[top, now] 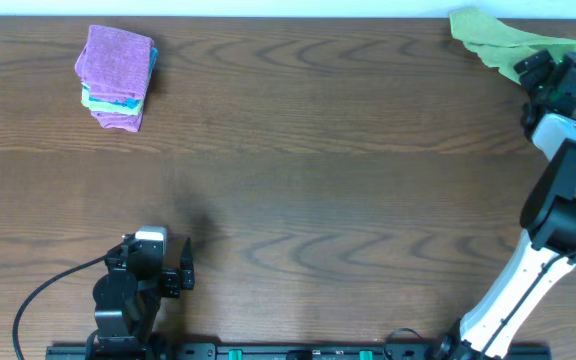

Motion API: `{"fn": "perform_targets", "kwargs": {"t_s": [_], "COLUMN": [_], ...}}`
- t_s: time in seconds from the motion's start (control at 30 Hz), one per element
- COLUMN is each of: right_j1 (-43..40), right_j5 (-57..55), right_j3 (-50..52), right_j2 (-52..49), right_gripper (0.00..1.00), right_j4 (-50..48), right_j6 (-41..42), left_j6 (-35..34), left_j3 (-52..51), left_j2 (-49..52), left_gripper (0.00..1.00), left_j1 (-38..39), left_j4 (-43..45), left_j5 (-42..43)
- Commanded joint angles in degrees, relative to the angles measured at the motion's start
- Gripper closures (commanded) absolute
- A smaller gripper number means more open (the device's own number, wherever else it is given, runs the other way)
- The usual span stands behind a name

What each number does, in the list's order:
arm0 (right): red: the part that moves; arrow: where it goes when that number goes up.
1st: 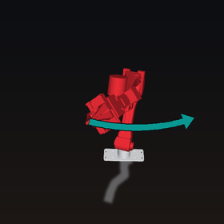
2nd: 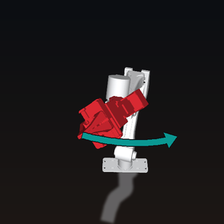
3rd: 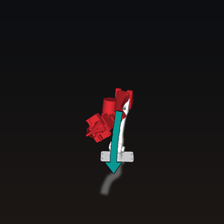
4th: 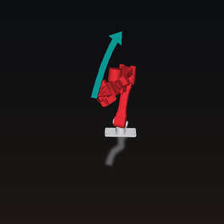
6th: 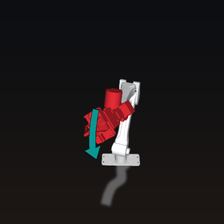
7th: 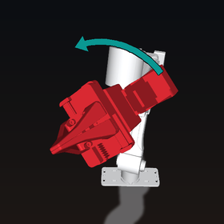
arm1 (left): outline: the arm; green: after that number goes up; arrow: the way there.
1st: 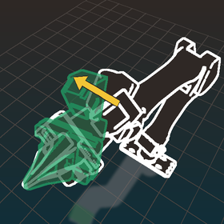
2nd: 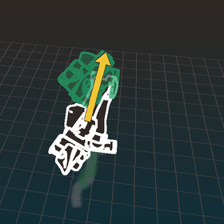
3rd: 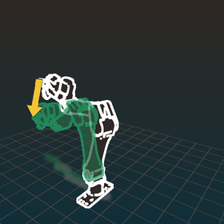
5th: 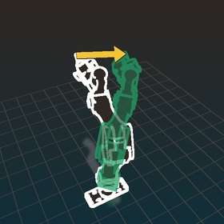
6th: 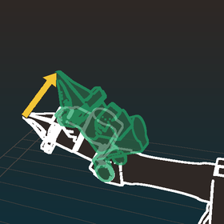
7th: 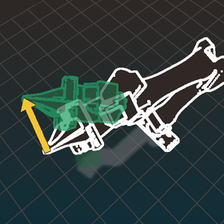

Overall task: Fold the cloth
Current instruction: 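Reach the right gripper to the crumpled light-green cloth at the far right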

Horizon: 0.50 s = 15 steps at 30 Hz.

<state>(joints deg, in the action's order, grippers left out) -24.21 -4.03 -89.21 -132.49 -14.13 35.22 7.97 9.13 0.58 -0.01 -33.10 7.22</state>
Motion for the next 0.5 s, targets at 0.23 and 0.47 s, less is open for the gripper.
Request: {"fn": "perform_targets", "kwargs": {"t_s": [0.23,0.47], "right_j1": [-0.4,-0.2], "right_j5": [-3.0,-3.1], "right_j3": [-1.0,-1.1], "right_j2": [-1.1,-3.6], "right_gripper": [0.24,0.19], "right_j4": [-6.3,-7.6], "right_j6": [-0.8,-6.8], "left_j6": [0.6,0.6], "left_j3": [-0.4,-0.4], "left_j2": [-0.4,-0.3], "left_gripper": [0.05,0.05], "left_j1": [-0.3,-0.3], "left_j4": [0.0,0.0], "left_j5": [-0.2,-0.2]}}
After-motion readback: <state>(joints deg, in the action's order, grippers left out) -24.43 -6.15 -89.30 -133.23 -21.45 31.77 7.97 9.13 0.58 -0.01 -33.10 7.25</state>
